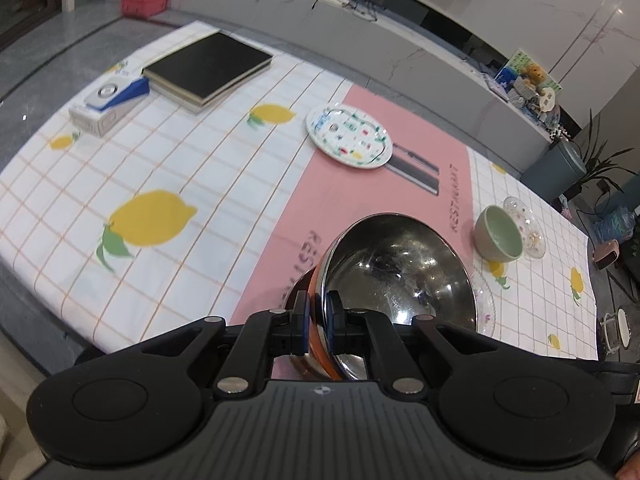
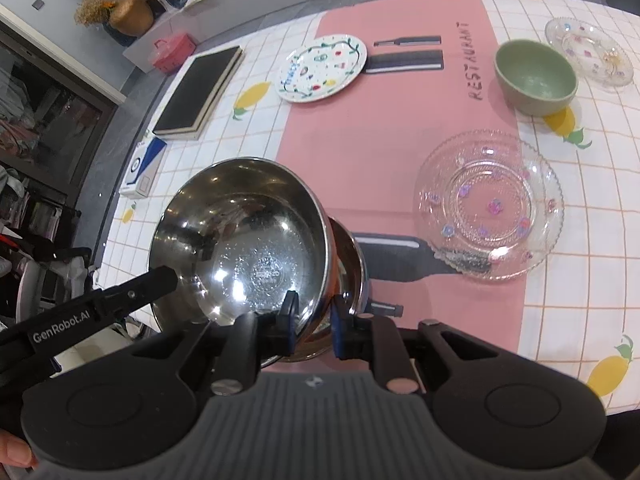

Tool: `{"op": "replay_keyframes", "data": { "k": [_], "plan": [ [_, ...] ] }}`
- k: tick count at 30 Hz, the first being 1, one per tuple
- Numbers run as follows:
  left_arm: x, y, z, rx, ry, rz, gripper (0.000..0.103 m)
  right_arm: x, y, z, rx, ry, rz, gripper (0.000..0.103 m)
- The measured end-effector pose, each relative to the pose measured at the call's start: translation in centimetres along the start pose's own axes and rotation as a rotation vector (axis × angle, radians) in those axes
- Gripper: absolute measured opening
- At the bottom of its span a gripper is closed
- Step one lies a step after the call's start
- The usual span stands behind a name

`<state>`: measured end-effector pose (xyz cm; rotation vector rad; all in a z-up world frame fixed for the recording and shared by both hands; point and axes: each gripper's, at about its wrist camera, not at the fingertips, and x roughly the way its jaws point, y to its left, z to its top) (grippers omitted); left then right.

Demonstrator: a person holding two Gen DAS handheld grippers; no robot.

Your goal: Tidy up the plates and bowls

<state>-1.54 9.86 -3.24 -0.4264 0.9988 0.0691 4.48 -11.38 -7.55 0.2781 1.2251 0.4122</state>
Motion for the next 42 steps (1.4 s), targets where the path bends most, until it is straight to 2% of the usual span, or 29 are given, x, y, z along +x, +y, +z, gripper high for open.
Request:
{"op": "replay_keyframes", "data": {
  "k": [11, 20, 31, 37, 42],
  "plan": [
    [2.1, 1.3, -0.1, -0.047, 0.047, -0.014, 0.009, 1.6, -0.1, 1.0, 0.009, 0.005, -0.034, 0.015],
    [3.4, 1.1, 0.3, -0.027, 0.063, 0.012, 0.009, 3.7, -0.4, 1.6, 0.01, 0.035, -0.056, 0.013],
    [4.1, 0.7, 0.6, 0.005, 0.076, 0.045, 0.009, 4.1, 0.2, 2.2, -0.03, 0.024, -0.078, 0.013],
    [4.7, 0.8, 0.5, 0.005, 0.096, 0.046, 0.01, 4.1, 0.4, 2.2, -0.053, 0.02, -0.106, 0.018],
    [4.6, 0.8, 0.7, 0.006, 0.09, 0.046, 0.01, 4.2, 0.1, 2.3, -0.046, 0.018, -0.095, 0.019]
  ]
}}
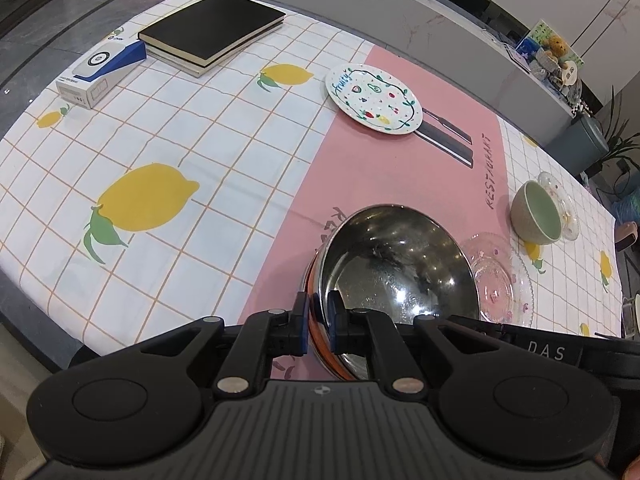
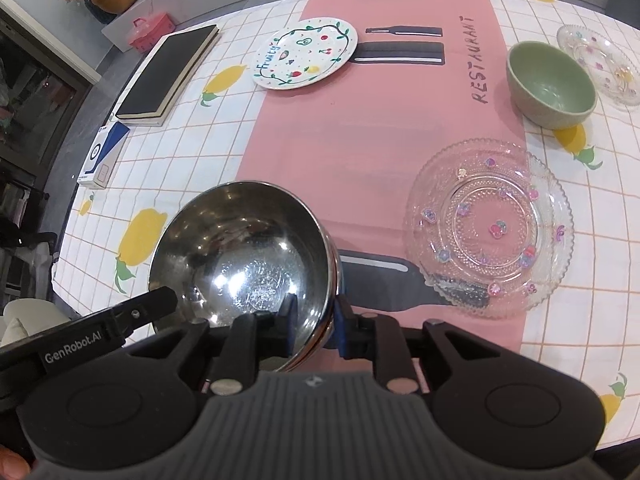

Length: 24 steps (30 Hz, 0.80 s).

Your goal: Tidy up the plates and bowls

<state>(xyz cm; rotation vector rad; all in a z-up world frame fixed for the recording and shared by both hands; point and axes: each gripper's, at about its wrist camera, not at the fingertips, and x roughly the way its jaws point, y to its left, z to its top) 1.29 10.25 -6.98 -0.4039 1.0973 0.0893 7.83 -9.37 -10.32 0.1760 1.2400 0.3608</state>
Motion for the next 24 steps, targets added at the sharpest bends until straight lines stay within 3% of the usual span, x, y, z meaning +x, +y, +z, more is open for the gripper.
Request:
{"op": "replay_keyframes", "data": {
  "k": [2, 5, 9, 15, 20, 24],
  "plan": [
    [-0.3, 0.1, 0.2, -0.008, -0.01, -0.004, 0.01, -0.1, 0.0, 0.1, 0.001, 0.0, 0.001, 0.02],
    [-0.7, 0.4, 0.5, -0.021, -0.029, -0.006, 0.01, -0.3, -0.2, 0.2, 0.003, -0.005, -0.003, 0.031],
    [-1.5, 0.5, 0.8, -0.021, -0.062, -0.009, 0.011, -1.0, -0.5, 0.3, 0.008, -0.019, -0.002, 0.031],
    [-3.7, -1.7, 0.9, 0.094, -0.134, -0.04, 0.026, -2.8, -0.8, 0.3, -0.002, -0.063, 0.001, 0.033],
    [-5.0, -4.0, 0.8, 0.15, -0.164, -0.093, 0.028, -4.8, -1.7, 0.4, -0.011, -0.129, -0.017, 0.043],
    [-5.0, -5.8, 0.7, 0.164, -0.154, -0.149, 0.028, -6.0, -3.1, 0.5, 0.009, -0.163, -0.032, 0.044]
  ]
}}
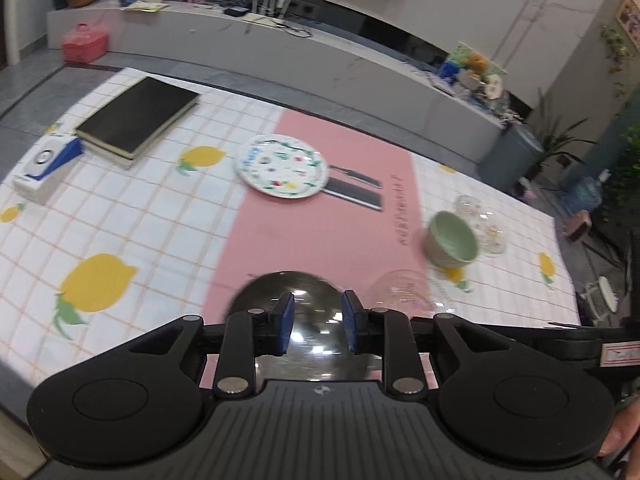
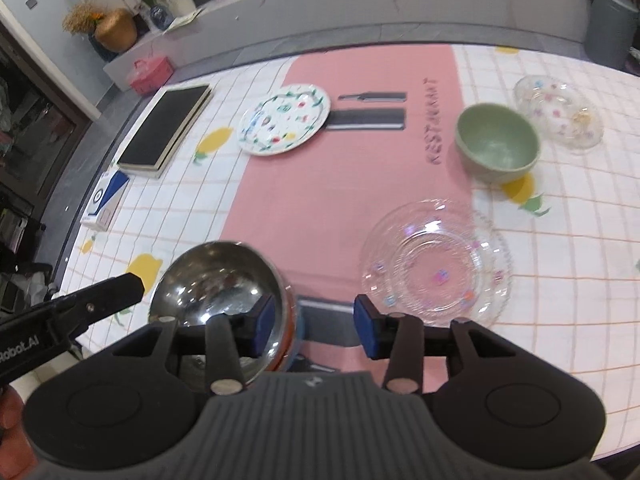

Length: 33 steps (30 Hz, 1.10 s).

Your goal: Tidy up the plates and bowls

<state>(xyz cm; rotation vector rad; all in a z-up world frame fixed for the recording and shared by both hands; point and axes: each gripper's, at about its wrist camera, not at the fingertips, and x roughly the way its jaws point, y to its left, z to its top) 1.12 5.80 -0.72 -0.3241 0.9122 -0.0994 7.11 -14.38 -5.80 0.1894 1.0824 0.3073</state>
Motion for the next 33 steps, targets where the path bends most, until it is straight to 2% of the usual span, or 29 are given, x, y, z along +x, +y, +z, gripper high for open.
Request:
{"op": "replay_keyframes", "data": {
  "k": [13, 21, 33],
  "plan": [
    [3.0, -6.0, 0.4, 0.049, 0.025, -0.079, 0.028, -1.7, -6.6, 0.3, 0.141, -0.058, -0.046, 0.044],
    [6.0, -10.1, 0.7, 0.1, 0.057, -0.12, 0.028, -1.8, -11.0, 0.6, 0.21, -0.064, -0.074, 0.044],
    [11.3, -14.4, 2.5, 0.096, 0.066, -0.134, 0.03, -0.9, -17.1, 3.0, 0.31, -0.088, -0.105, 0.044]
  ]
}}
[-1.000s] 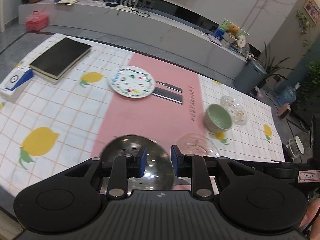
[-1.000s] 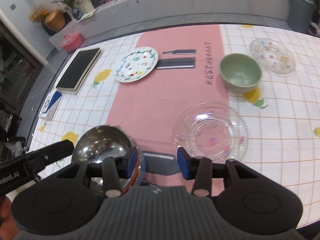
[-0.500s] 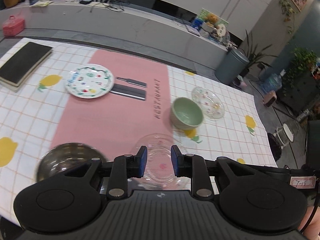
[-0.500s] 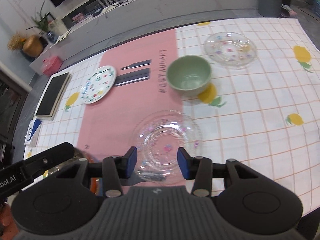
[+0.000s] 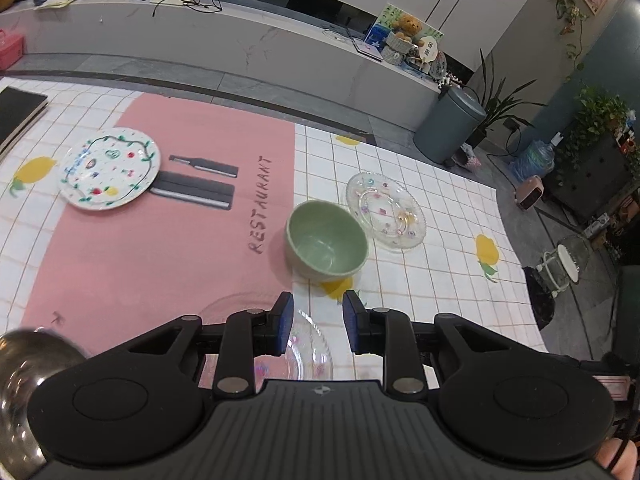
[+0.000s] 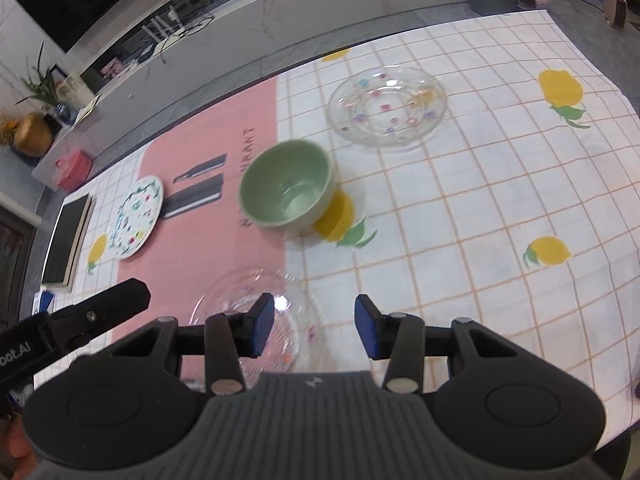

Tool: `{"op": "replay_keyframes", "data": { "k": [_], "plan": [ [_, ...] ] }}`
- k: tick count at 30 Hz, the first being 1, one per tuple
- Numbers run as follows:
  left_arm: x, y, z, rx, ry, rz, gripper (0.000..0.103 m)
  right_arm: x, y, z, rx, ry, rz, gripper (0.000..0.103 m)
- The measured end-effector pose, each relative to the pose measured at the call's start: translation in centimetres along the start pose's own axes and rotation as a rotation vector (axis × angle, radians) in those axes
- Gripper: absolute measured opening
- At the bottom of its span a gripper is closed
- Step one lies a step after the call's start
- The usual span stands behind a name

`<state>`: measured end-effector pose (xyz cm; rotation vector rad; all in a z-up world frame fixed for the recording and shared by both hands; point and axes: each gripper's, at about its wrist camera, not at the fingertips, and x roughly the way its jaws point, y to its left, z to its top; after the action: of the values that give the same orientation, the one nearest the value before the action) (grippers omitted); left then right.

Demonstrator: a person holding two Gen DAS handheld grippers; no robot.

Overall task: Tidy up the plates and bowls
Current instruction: 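Move both grippers past the clear glass plate to the green bowl, then close both grippers on the green bowl rim and lift it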

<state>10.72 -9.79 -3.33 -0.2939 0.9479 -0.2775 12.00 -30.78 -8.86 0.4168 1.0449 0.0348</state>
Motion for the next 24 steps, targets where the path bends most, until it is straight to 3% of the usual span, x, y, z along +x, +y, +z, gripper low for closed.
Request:
{"op": "replay_keyframes", "data": {
  "k": [3, 11, 24],
  "plan": [
    [1.4, -0.5, 0.7, 0.02, -0.014, 0.016, 0.034, 0.7, -0.7, 1.0, 0.016, -0.003, 0.005, 0.044],
    [5.4, 0.3, 2.2, -0.047, -0.014, 0.069, 0.036, 3.6, -2.3, 4.0, 0.105, 0.004, 0.062, 0.044],
    [11.8, 0.7, 4.0, -0.028, 0.073, 0.144, 0.036, 9.5, -1.4, 7.2, 0.105, 0.048, 0.042, 0.038]
  ]
}}
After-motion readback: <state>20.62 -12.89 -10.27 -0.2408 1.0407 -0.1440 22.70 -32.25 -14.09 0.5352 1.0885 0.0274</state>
